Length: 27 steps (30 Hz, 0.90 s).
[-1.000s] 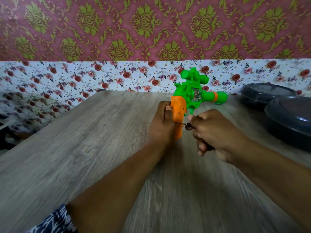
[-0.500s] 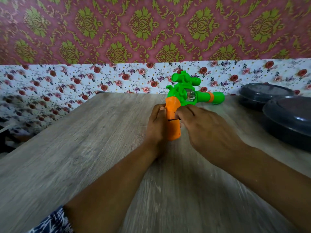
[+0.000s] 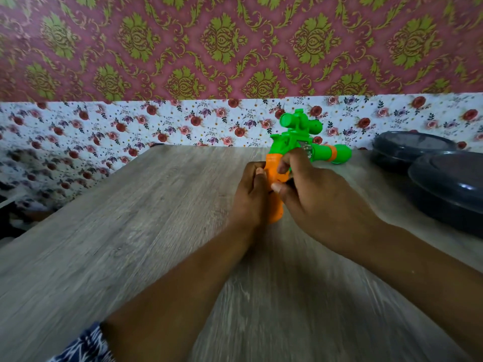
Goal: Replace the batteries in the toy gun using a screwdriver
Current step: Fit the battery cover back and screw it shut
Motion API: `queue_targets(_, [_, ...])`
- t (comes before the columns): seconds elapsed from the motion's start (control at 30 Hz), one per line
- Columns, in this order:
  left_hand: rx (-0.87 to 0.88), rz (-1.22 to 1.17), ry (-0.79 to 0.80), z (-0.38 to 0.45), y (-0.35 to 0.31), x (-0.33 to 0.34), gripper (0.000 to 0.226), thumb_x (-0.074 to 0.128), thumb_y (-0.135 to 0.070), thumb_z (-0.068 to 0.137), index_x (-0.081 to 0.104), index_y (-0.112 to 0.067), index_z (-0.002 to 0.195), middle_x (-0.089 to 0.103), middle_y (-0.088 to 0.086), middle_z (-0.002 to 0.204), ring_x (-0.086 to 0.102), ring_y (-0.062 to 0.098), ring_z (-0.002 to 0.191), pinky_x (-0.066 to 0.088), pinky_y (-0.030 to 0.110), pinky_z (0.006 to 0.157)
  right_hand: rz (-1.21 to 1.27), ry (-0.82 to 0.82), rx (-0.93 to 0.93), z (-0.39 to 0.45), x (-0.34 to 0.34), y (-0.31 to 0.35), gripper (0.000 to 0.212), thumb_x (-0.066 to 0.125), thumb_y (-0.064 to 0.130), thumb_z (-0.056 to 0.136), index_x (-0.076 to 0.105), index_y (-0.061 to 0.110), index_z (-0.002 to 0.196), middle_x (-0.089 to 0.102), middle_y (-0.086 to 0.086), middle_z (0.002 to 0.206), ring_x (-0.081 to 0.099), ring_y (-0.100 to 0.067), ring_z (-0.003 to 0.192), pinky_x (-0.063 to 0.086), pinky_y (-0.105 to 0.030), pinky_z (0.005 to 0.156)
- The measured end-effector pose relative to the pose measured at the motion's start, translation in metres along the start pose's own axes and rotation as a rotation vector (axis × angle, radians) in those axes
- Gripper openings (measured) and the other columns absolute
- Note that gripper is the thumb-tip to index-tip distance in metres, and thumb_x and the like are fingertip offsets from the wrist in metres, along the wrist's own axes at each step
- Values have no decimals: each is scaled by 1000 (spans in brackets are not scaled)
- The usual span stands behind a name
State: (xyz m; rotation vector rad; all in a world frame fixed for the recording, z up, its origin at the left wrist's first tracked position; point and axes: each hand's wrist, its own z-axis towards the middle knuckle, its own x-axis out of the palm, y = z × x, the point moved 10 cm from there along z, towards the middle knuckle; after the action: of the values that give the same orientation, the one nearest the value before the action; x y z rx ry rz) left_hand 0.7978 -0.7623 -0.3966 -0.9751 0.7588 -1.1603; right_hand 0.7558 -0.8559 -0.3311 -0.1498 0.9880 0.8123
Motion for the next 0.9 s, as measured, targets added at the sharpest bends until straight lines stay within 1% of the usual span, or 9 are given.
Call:
queue_targets(0.07, [-45,-7,-26,2,7,-4,41,33,-37,86,55,-6,103,60,22,95,58,30,86,48,41,78,-46,77,-83,0,8,8,23,46,21,92,39,14,113,59,-12,89,57,-33,84,47,-43,69])
queue_targets(0.17, [-24,64,4,1,8,-5,28,40,-20,98,55,1,108,59,14,93,56,19,88,47,39,79,-303,-58,-290,-5,0,29,21,56,2,77,51,10,97,58,-8,77,50,-21,78,37,-28,53])
queue_targets(0.27, [-61,-6,-1,0,9,-5,29,38,-29,93,53,-6,101,58,23,91,54,24,84,46,46,76,-400,-215,-414,-17,-6,39,28,62,8,66,46,13,88,56,-4,65,38,-16,71,29,-25,44])
queue_targets(0.43, [-99,6,-19,-1,11,-4,34,37,-40,85,55,-16,99,60,21,93,59,39,90,47,58,85,-461,-278,-375,-17,-12,37,16,51,22,82,59,8,81,56,-6,53,55,-26,49,32,-24,36])
queue_targets(0.6, [-64,-76,-28,-2,6,-4,29,35,-35,87,52,-12,91,53,12,80,49,21,75,42,36,71,-582,-231,-342,-11,-11,28,42,38,41,88,54,12,61,53,-5,43,58,-25,54,33,-24,38])
queue_targets(0.7, [-89,-49,-34,-2,9,-5,25,36,-23,99,54,-6,101,58,23,93,54,22,83,45,34,73,-503,-182,-406,-10,-7,34,24,49,34,84,56,10,83,57,-4,58,55,-22,56,29,-24,38])
queue_targets(0.77, [-103,-33,-51,1,12,-8,24,33,-14,102,54,-4,105,59,18,95,55,20,84,45,28,69,-465,-175,-468,-11,-5,39,20,54,18,80,48,9,96,59,-7,71,55,-25,62,36,-30,39])
queue_targets(0.83, [-75,-11,-49,1,10,-8,25,33,-12,102,54,0,109,60,13,94,55,18,83,47,21,66,-489,-174,-519,-12,-3,42,17,48,12,80,43,9,96,59,-9,76,55,-27,66,42,-36,43])
queue_targets(0.9, [-41,7,-27,0,8,-6,26,34,-14,103,53,0,111,61,16,95,57,20,84,49,26,69,-534,-192,-530,-14,-3,42,17,54,13,80,42,10,92,59,-8,72,54,-26,65,43,-36,45])
